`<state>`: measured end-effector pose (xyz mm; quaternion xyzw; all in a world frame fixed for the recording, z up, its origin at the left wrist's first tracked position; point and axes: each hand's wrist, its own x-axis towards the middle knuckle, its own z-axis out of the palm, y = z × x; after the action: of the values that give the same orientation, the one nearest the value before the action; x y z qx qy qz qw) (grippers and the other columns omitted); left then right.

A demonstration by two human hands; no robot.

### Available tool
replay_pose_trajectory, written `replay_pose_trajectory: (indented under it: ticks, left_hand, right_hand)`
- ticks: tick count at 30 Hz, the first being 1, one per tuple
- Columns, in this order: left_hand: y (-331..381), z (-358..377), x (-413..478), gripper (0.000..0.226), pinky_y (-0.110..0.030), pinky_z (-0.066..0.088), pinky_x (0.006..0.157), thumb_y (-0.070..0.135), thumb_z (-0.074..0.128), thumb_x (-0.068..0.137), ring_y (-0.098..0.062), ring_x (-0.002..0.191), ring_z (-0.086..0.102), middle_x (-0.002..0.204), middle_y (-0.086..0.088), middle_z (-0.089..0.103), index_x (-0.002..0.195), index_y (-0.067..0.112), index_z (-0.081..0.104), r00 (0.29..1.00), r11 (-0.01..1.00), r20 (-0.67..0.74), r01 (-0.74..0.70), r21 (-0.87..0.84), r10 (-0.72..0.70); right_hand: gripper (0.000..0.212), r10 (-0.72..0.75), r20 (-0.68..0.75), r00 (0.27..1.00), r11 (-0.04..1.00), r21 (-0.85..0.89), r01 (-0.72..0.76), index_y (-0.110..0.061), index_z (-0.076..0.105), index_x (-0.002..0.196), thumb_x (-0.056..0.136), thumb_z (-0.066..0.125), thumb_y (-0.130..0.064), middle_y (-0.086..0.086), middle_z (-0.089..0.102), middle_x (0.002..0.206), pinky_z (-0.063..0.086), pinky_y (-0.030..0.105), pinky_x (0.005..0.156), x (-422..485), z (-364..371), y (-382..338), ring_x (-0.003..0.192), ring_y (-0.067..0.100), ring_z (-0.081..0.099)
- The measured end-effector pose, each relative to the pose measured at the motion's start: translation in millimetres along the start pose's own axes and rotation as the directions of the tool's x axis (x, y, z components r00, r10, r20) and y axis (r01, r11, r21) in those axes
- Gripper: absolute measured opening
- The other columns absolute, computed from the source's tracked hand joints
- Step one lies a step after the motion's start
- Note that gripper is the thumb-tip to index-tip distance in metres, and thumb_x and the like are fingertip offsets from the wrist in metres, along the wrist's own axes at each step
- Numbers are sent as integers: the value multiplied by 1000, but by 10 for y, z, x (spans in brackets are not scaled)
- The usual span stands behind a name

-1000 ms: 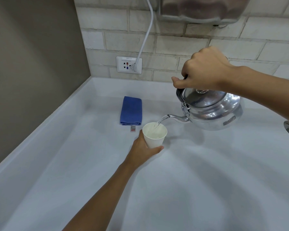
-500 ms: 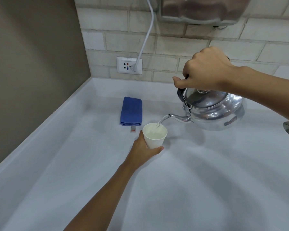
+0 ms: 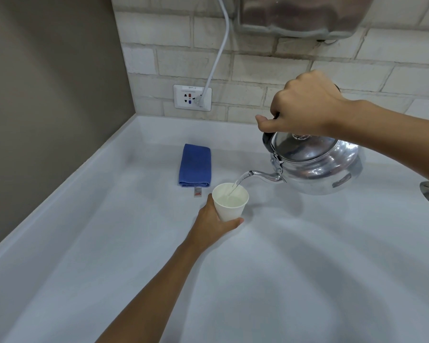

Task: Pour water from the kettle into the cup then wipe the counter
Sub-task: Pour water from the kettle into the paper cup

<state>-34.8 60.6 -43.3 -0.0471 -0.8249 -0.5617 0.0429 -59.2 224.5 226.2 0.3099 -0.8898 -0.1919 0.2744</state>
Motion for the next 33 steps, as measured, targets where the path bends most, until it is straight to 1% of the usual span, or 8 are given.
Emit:
replay_pose_trajectory:
  ticks: [7, 12, 17, 25, 30, 33]
  left_hand:
    - [-5, 5, 8, 83, -24, 44, 86, 44, 82, 60, -11, 106, 50, 121, 9, 52, 128, 27, 36, 1000, 1000, 6, 1, -9, -1]
    - [-17, 7, 15, 85, -24, 44, 86, 45, 81, 60, -11, 107, 50, 118, 12, 49, 129, 27, 35, 1000, 1000, 11, 3, -7, -3]
    - [-25, 10, 19, 84, -26, 45, 87, 46, 81, 60, -11, 106, 50, 117, 12, 49, 127, 28, 35, 1000, 1000, 9, 7, -3, -7]
    - [-21, 14, 20, 82, -22, 43, 83, 45, 82, 60, -10, 105, 50, 116, 13, 49, 125, 30, 35, 1000, 1000, 6, 9, -4, -9]
    - [-18, 9, 15, 82, -26, 46, 85, 48, 81, 57, -13, 105, 53, 116, 10, 53, 124, 29, 37, 1000, 1000, -5, 20, 2, -20]
    - [-6, 8, 10, 82, -25, 45, 84, 46, 82, 58, -13, 105, 53, 118, 8, 54, 125, 28, 38, 1000, 1000, -7, 23, 2, -23]
  right_hand:
    - [60, -4, -1, 1000, 1000, -1, 4, -9, 24, 39, 84, 46, -40, 2, 17, 35, 13, 21, 48, 7, -6, -7, 37, 17, 14]
    - [59, -6, 2, 1000, 1000, -12, 6, -7, 27, 39, 84, 44, -41, 2, 18, 36, 14, 21, 48, 9, -1, -14, 37, 17, 14]
    - [59, -9, -3, 1000, 1000, -7, 9, -8, 25, 38, 85, 45, -40, 2, 17, 35, 14, 21, 47, 10, -1, -11, 37, 17, 15]
    - [59, -11, 3, 1000, 1000, -7, 11, -8, 26, 40, 85, 44, -41, 2, 18, 36, 15, 21, 48, 3, 32, -1, 38, 17, 15]
    - [59, -12, 0, 1000, 1000, -10, 12, -8, 25, 39, 85, 45, -40, 3, 18, 35, 14, 21, 48, -3, 34, -5, 37, 17, 15]
    - [60, -18, 1, 1000, 1000, -9, 18, -9, 22, 39, 85, 46, -40, 3, 17, 36, 13, 21, 47, -2, 40, -14, 37, 17, 15]
